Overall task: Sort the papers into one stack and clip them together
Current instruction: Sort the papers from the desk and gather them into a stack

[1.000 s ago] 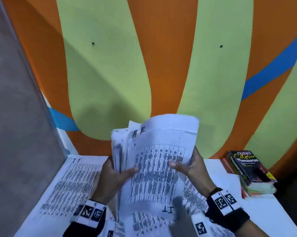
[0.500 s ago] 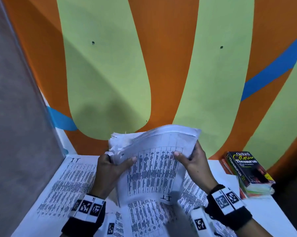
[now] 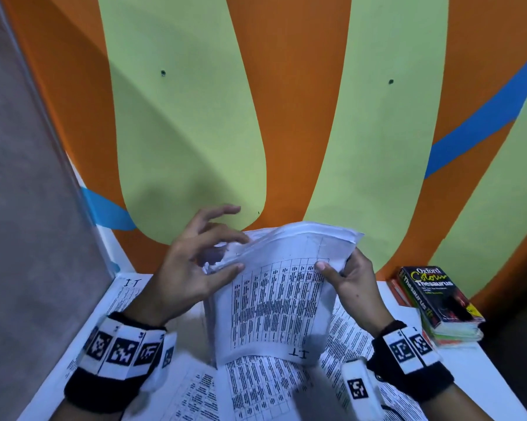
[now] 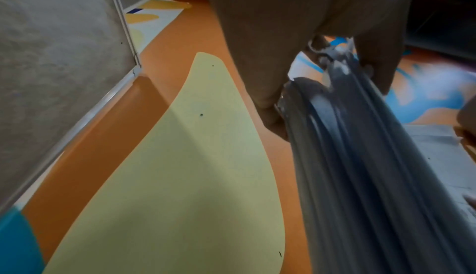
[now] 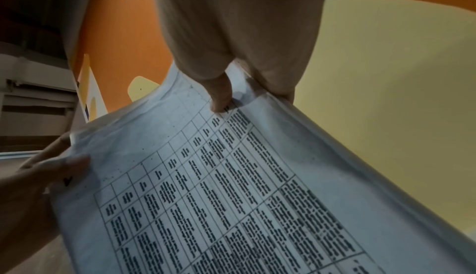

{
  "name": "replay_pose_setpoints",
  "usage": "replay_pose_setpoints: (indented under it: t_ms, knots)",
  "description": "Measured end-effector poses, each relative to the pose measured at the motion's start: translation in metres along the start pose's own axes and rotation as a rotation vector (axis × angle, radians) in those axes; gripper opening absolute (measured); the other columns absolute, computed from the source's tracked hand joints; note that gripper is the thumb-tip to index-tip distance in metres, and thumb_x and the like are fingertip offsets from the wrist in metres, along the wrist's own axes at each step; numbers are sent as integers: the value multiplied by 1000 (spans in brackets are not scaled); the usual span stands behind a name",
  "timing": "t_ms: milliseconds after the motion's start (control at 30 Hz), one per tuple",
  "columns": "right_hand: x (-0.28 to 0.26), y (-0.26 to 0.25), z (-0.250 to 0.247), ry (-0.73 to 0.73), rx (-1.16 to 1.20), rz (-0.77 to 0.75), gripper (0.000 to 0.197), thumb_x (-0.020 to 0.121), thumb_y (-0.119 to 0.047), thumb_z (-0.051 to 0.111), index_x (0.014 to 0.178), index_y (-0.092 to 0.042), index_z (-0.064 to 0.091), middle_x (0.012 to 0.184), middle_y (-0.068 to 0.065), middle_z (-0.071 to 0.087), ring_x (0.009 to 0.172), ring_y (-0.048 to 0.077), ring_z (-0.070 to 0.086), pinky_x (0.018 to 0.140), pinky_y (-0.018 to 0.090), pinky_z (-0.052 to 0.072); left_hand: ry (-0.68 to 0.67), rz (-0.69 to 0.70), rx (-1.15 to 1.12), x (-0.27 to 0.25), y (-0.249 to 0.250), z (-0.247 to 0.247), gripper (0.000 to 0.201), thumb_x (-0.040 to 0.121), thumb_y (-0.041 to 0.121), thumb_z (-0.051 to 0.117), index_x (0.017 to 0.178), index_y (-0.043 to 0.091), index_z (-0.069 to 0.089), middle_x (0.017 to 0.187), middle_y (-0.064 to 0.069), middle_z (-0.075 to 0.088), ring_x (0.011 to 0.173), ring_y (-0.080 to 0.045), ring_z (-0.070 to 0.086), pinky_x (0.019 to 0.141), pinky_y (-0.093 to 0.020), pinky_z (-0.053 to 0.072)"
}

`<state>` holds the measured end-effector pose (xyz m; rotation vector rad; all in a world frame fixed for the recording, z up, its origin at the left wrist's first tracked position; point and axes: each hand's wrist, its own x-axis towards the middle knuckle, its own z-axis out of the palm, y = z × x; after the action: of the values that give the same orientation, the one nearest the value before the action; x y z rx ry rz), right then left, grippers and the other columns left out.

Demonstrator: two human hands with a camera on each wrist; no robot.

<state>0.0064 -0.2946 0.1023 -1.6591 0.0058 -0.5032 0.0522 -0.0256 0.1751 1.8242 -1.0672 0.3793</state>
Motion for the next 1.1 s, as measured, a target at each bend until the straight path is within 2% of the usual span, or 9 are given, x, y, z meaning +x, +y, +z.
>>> replay_pose_setpoints:
  t_ms: [267,400,467,533,667,733,933,1033,1100]
  knots:
    - [1,1,-1,9,1,5,33,85,2,65,114,-13,58,98,-15,75,92,6,70,75,17,55,96,-56,49,-3,-13,-11,37,70,39,77,58,13,52,112,-3,62,86,-14,63,64,-33,53]
    - [1,-2,0,51,-9,4,28,84,4,65,99,-19,59,84,-18,73,78,-6,68,67,10,51,147,-249,-154,-14,-21,-2,60,55,36,86,105,21,58,132,7,55,98,-10,62,80,-24,51]
    - [-1,-10,2,49,-15,-10,30,85,7,62,84,-22,52,59,-29,64,58,-15,59,55,3,43,140,-466,-363,-20,-36,7,100,47,33,92,133,36,41,138,0,52,114,-16,60,92,-37,52]
    - [-3,-22,7,42,-9,-38,37,86,9,61,78,-23,45,48,-33,56,49,-17,53,49,1,38,139,-571,-453,-25,-44,19,96,45,42,93,129,28,50,122,-9,67,109,-23,65,91,-49,54]
    - [1,-33,8,38,-36,-126,29,86,2,64,102,-21,56,79,-21,71,75,-7,66,65,9,51,289,-514,-395,-18,-36,28,27,70,21,82,92,14,69,86,12,77,79,-5,72,69,-25,58]
    - [0,-31,8,25,-34,-124,37,87,-3,65,119,-18,53,102,-10,69,92,2,68,76,18,57,316,-514,-468,-22,-40,28,32,72,12,80,101,11,66,94,5,77,86,-11,72,73,-25,58]
    - [-23,8,13,-76,-119,50,47,91,-5,59,121,-38,45,123,-12,61,112,-2,59,93,18,51,221,-678,-471,-51,-58,51,76,37,58,87,99,17,71,96,4,77,90,-18,72,81,-36,59]
    - [-20,0,16,-34,-153,-5,48,91,-3,58,115,-42,46,116,-19,61,100,-12,59,85,10,50,271,-588,-492,-40,-52,47,34,54,24,91,84,28,76,87,12,77,84,-9,73,68,-20,56]
    - [-16,-5,15,-50,-132,-40,47,90,-6,61,117,-41,45,116,-19,61,103,-9,59,83,11,51,284,-538,-492,-36,-51,42,37,65,5,84,84,35,76,90,13,77,86,-7,72,71,-21,57]
